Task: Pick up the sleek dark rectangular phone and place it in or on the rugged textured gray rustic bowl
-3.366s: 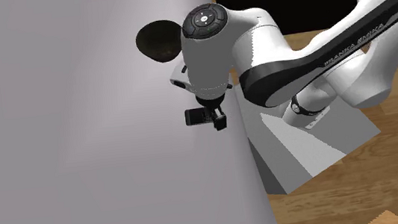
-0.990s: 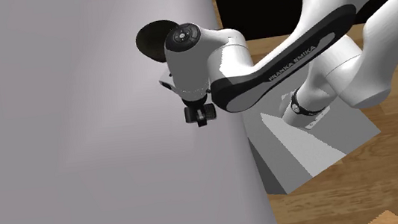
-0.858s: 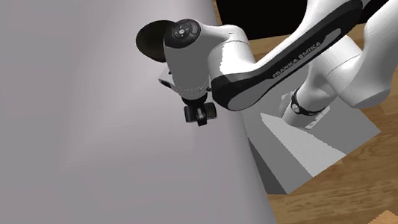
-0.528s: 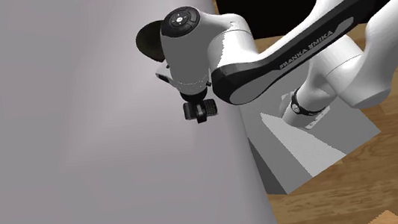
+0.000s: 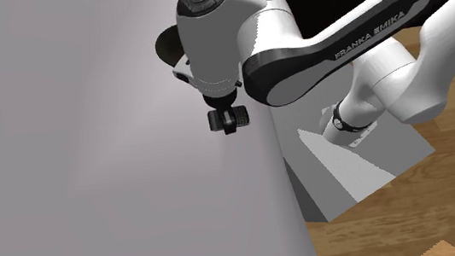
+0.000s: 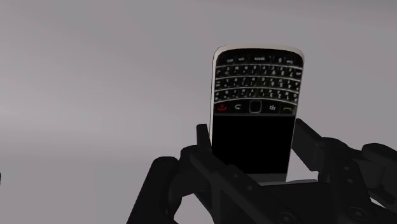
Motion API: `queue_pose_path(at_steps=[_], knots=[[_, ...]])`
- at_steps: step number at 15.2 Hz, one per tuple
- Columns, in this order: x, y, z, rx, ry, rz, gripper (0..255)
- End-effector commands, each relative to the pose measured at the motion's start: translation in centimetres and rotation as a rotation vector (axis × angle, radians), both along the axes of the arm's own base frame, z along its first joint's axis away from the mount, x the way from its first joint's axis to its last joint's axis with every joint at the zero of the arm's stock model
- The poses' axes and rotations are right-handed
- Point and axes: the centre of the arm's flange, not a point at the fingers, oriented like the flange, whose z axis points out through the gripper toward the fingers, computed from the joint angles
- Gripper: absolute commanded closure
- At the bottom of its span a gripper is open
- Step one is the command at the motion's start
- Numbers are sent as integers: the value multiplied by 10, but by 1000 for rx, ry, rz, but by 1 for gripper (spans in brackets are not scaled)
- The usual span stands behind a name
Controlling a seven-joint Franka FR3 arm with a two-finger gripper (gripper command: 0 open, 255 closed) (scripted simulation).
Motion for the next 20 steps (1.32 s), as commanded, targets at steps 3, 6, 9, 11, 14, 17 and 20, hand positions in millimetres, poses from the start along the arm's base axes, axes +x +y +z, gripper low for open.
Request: queue_pose_path(at_steps=[3,6,9,11,14,17,20], knots=[[-1,0,21,0,0,0,255],[-1,0,37,0,0,0,255],[-1,0,52,0,0,0,255],[-1,0,63,0,0,0,255],[-2,-26,68,0,0,0,255],[-3,-66,68,0,0,0,255],[-5,-106,69,0,0,0,255]])
